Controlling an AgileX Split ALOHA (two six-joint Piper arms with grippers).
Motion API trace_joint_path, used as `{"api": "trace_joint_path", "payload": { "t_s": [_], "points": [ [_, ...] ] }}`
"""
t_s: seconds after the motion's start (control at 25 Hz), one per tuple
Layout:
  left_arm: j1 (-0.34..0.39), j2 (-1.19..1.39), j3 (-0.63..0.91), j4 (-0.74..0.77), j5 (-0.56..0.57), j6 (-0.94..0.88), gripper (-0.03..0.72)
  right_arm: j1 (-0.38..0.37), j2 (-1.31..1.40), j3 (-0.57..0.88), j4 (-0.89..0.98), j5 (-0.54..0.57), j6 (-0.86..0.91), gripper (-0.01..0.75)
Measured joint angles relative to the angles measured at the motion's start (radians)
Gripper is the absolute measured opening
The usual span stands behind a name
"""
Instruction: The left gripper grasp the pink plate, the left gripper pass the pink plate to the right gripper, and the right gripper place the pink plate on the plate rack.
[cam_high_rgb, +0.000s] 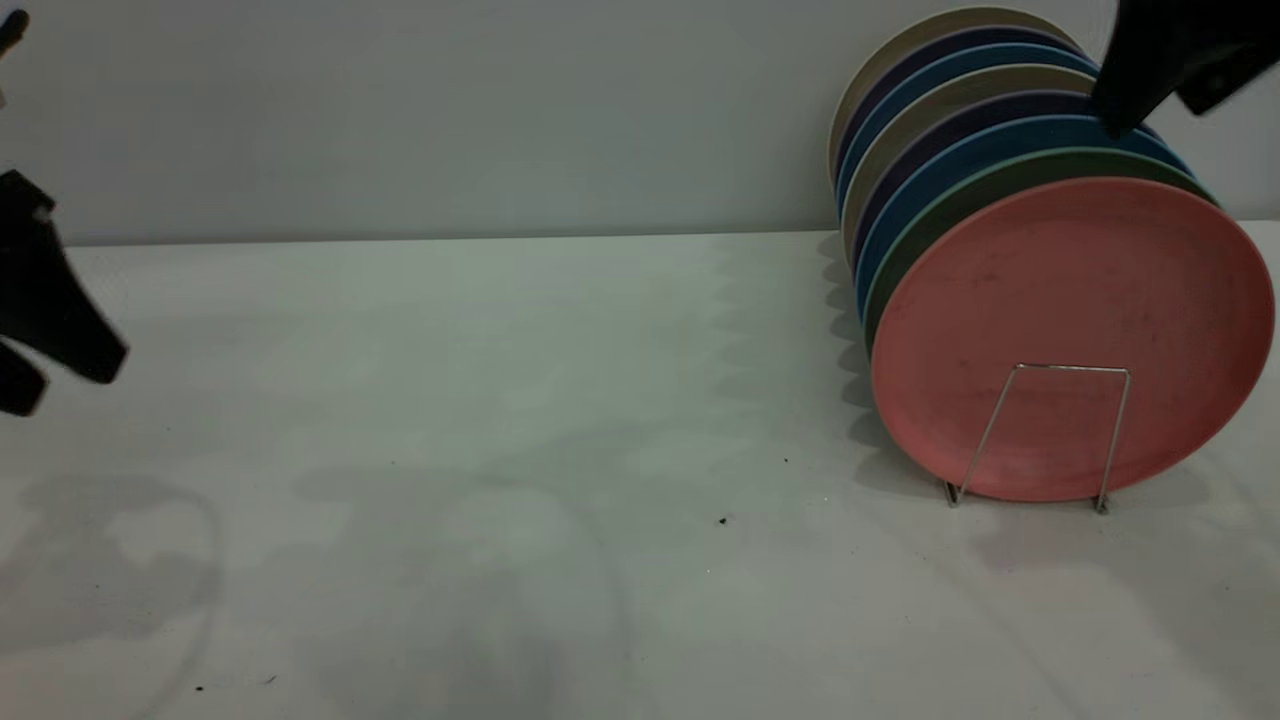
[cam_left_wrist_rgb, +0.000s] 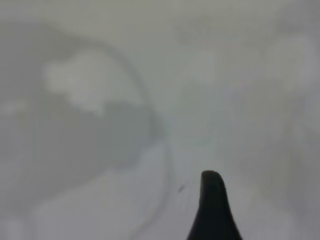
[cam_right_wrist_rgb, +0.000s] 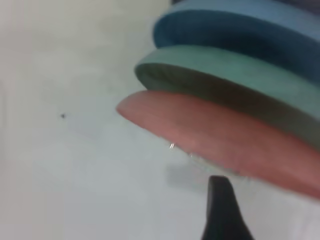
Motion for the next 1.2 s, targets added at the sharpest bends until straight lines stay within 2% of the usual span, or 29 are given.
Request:
{"api": "trace_joint_path", "payload": {
  "t_s": [0.16, 0.24, 0.48, 0.68, 0.96, 1.2],
  "points": [
    [-0.032, -0.047, -0.027, 0.243, 0.061, -0.207, 0.562, -0.023, -0.023, 0.000, -0.034, 0.155, 0.142, 0.481],
    [-0.044, -0.093, -0.028, 0.302, 0.085, -0.269, 0.562, -0.023, -0.048, 0.000, -0.039, 0.260, 0.158, 0.482],
    [-0.050, -0.311, -0.029, 0.305, 0.191, -0.275, 0.561, -0.023, -0.219, 0.000, -0.057, 0.466, 0.163, 0.482],
    [-0.050, -0.549, 0.058, 0.257, 0.285, -0.233, 0.531, -0.023, -0.460, 0.066, -0.062, 0.491, 0.113, 0.482],
    [-0.050, -0.921, 0.210, 0.241, 0.369, -0.231, 0.520, -0.022, -0.843, 0.299, -0.070, 0.504, 0.018, 0.482],
    [-0.050, -1.197, 0.270, 0.295, 0.475, -0.336, 0.520, -0.022, -1.120, 0.509, -0.083, 0.497, -0.004, 0.482]
  ]
}}
